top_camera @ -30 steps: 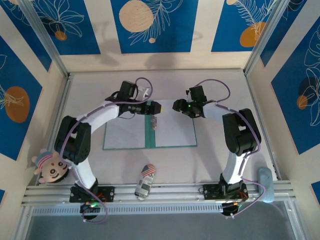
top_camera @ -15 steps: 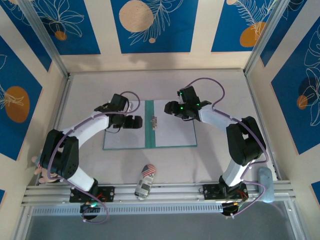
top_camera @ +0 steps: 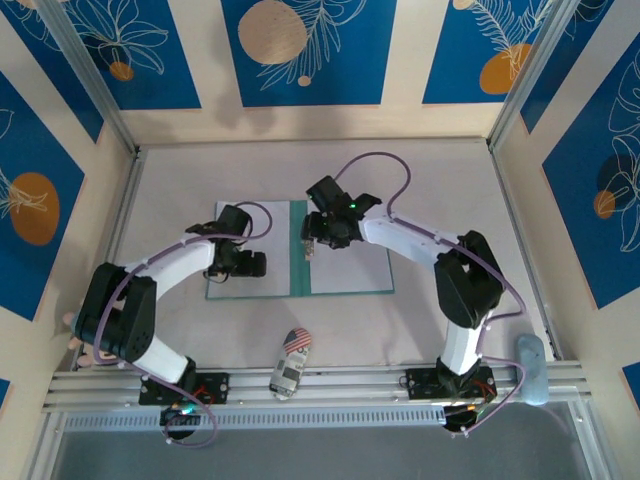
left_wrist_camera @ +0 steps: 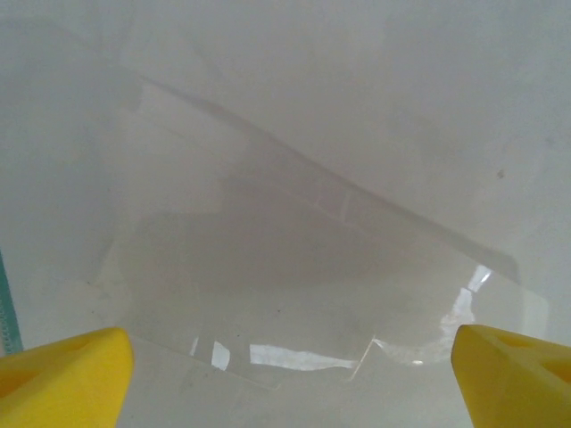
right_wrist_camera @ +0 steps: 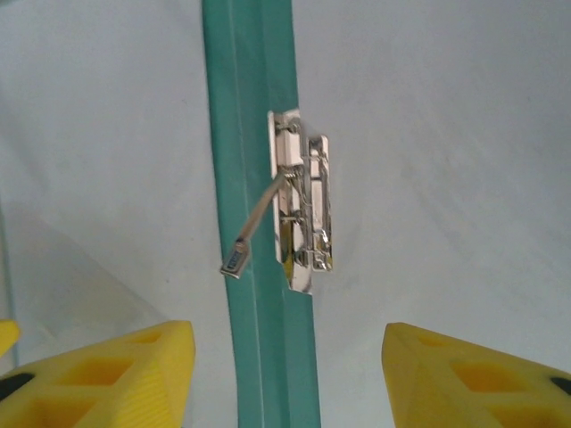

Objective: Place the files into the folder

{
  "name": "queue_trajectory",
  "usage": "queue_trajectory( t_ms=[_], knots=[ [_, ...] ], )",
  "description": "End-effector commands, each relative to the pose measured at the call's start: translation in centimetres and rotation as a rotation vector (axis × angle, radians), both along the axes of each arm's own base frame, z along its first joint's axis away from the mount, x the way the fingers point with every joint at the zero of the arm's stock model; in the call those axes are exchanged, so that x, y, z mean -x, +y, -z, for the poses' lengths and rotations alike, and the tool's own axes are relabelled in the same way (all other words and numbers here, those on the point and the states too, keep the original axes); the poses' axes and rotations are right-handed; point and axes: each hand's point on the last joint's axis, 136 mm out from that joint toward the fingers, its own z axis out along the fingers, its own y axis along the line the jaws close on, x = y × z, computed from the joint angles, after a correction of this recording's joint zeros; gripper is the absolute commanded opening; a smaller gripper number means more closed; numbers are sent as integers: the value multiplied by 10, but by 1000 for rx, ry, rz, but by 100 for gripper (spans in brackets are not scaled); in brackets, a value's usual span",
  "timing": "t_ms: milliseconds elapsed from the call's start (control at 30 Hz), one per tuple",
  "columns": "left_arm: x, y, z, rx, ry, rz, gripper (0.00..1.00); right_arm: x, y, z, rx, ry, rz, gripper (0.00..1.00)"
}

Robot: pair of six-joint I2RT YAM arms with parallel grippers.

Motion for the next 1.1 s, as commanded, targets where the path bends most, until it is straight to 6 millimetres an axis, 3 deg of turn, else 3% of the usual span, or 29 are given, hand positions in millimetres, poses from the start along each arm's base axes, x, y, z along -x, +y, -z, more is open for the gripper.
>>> queue_trajectory(
  t_ms=[0,300,1067],
  knots=[
    [6,1,16,22,41,-18,87,2,-1,2,80,21,46,57],
    [8,-17,37,113,63,27,77,-4,12,8,107,34,51,47],
    [12,-21,46,144,79,39,77,-18,12,26,224,55,70,35]
  ],
)
